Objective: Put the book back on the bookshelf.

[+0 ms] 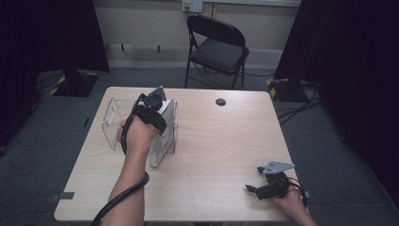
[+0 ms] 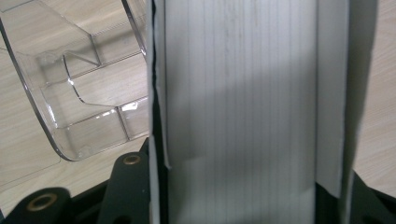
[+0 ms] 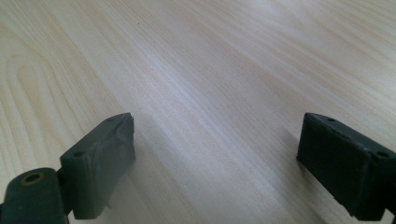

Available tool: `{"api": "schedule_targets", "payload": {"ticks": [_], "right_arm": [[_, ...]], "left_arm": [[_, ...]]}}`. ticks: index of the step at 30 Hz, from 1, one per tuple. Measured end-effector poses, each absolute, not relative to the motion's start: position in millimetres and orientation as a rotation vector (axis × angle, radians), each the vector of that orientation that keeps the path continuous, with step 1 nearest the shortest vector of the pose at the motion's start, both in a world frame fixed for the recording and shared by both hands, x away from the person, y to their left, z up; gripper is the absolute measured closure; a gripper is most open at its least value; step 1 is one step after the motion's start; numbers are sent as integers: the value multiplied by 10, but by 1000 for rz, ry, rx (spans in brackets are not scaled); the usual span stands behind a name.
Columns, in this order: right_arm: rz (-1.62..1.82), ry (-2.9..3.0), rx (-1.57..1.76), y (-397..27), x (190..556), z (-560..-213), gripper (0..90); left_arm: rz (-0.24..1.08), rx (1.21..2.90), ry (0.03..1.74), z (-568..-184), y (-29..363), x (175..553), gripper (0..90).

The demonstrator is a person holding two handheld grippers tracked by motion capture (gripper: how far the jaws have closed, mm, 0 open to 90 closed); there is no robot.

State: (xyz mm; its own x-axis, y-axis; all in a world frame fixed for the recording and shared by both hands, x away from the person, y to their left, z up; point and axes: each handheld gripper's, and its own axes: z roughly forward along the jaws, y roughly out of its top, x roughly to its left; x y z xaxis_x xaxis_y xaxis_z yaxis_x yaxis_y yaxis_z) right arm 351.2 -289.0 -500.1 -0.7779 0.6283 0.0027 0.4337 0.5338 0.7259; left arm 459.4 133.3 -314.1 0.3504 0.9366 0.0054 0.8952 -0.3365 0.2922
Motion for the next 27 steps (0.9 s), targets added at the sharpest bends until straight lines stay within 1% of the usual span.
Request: {"api": "schedule_targets", "payload": {"ticks": [5, 7, 13, 14, 17, 21, 24, 25, 27], "right_arm": [[1083, 2515, 890, -2890, 3511, -5001, 101], [1083, 2515, 890, -2890, 3511, -5001, 101], [1083, 2515, 890, -2890, 3512, -5001, 101], [1083, 2515, 890, -2890, 3511, -5001, 101], [1084, 2515, 890, -2889, 3511, -5001, 101], [1083, 2515, 890, -2890, 3512, -5001, 101], [1083, 2515, 890, -2890, 3512, -5001, 101], [1083, 2516, 890, -2889, 3511, -5001, 101], [1083, 2515, 890, -2889, 3511, -5001, 101]], "left_arm": [[257, 2386, 1627, -3149, 1317, 4554, 520], [258, 2379, 1646, -3148, 1310, 4531, 518], [260, 2413, 1583, -3150, 1335, 4524, 504], [259, 2442, 1549, -3141, 1353, 4534, 498], [261, 2426, 1526, -3113, 1363, 4514, 475], [270, 2408, 1521, -2996, 1371, 4494, 418], [263, 2401, 1537, -2953, 1361, 4484, 429], [252, 2424, 1540, -2952, 1363, 4485, 425], [268, 2417, 1548, -2960, 1350, 4485, 410]]}}
